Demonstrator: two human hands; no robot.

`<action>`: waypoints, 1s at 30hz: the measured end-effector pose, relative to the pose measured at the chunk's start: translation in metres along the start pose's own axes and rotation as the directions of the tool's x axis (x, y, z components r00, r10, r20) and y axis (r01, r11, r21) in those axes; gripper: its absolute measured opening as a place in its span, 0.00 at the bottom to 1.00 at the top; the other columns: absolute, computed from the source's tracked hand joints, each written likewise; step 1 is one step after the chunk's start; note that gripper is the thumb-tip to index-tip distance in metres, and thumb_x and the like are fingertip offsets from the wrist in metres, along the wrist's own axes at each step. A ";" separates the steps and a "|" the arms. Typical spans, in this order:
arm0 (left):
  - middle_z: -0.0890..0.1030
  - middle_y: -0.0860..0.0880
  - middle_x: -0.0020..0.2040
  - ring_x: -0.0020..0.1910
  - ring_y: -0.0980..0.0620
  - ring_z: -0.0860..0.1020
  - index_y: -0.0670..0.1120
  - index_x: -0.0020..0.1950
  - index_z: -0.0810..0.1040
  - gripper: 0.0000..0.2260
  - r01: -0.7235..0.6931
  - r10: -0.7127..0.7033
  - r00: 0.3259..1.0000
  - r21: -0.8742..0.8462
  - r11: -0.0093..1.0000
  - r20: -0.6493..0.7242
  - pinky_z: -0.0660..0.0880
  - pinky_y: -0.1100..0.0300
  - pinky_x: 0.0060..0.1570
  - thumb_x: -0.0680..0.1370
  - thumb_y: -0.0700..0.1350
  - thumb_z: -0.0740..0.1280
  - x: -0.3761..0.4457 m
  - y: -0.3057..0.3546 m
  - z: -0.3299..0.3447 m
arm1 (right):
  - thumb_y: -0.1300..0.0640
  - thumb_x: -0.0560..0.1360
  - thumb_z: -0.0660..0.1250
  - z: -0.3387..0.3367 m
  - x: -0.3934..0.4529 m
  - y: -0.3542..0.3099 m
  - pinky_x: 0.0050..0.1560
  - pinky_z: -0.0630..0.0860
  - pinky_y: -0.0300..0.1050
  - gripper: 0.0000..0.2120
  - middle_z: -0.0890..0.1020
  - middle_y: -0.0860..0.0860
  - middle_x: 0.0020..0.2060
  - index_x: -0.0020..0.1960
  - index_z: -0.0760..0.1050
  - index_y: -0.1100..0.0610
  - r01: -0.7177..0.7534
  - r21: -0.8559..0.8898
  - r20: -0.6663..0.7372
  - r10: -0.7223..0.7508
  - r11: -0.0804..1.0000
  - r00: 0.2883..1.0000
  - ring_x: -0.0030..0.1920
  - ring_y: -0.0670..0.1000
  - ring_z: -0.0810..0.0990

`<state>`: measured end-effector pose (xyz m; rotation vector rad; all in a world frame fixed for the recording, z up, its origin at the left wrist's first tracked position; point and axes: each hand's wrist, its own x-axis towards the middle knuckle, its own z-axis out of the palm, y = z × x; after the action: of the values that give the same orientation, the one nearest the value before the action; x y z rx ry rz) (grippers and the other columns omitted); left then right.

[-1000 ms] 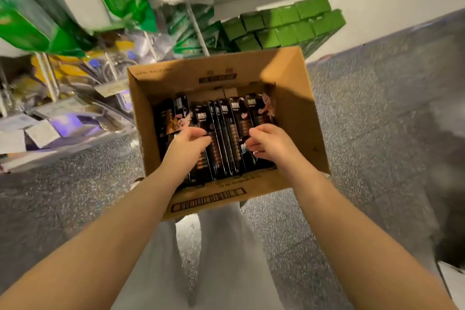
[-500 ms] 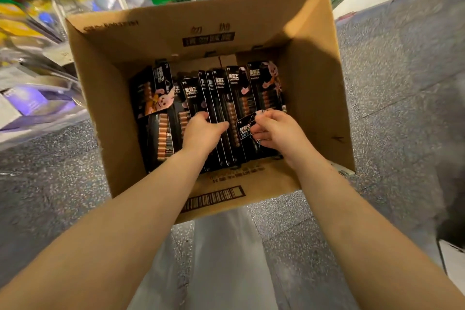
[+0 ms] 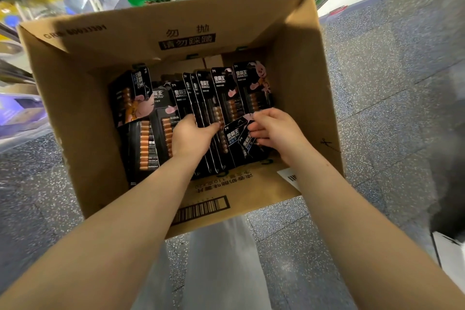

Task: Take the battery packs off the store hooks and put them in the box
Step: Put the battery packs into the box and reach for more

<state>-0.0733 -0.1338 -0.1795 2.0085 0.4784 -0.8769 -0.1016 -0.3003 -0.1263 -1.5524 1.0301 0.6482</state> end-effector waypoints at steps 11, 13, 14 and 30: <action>0.81 0.54 0.49 0.48 0.57 0.81 0.54 0.52 0.75 0.10 0.043 -0.028 0.998 -0.285 0.958 0.057 0.76 0.60 0.43 0.76 0.42 0.71 -0.045 -0.006 -0.068 | 0.51 0.81 0.60 0.024 0.001 -0.003 0.57 0.77 0.46 0.07 0.81 0.48 0.51 0.56 0.74 0.50 0.105 0.011 0.027 -0.106 0.994 0.994 0.52 0.46 0.80; 0.83 0.52 0.50 0.48 0.54 0.82 0.53 0.52 0.76 0.10 0.051 -0.019 0.995 -0.335 0.941 0.099 0.78 0.57 0.45 0.76 0.40 0.71 -0.050 -0.003 -0.078 | 0.48 0.81 0.59 0.038 -0.004 -0.007 0.60 0.76 0.50 0.09 0.81 0.48 0.54 0.55 0.75 0.47 0.113 0.029 0.090 -0.115 0.993 0.989 0.55 0.47 0.80; 0.83 0.51 0.50 0.49 0.52 0.83 0.53 0.52 0.76 0.10 0.053 -0.010 0.992 -0.352 0.934 0.123 0.79 0.54 0.48 0.76 0.39 0.71 -0.052 0.000 -0.080 | 0.48 0.81 0.58 0.046 -0.007 -0.009 0.60 0.76 0.52 0.10 0.82 0.50 0.54 0.55 0.77 0.49 0.096 0.093 0.140 -0.108 0.991 0.984 0.55 0.50 0.80; 0.82 0.50 0.54 0.51 0.48 0.82 0.55 0.55 0.74 0.16 0.154 -0.087 0.984 -0.508 0.847 0.154 0.79 0.46 0.53 0.74 0.38 0.72 -0.040 -0.002 -0.076 | 0.60 0.80 0.62 0.008 0.014 0.000 0.62 0.75 0.50 0.19 0.79 0.53 0.58 0.71 0.68 0.58 0.057 -0.109 -0.135 -0.072 0.992 0.988 0.52 0.49 0.78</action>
<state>-0.0708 -0.0697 -0.1228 1.4293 0.6942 -0.8360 -0.0946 -0.2962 -0.1400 -1.7356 1.0582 0.5629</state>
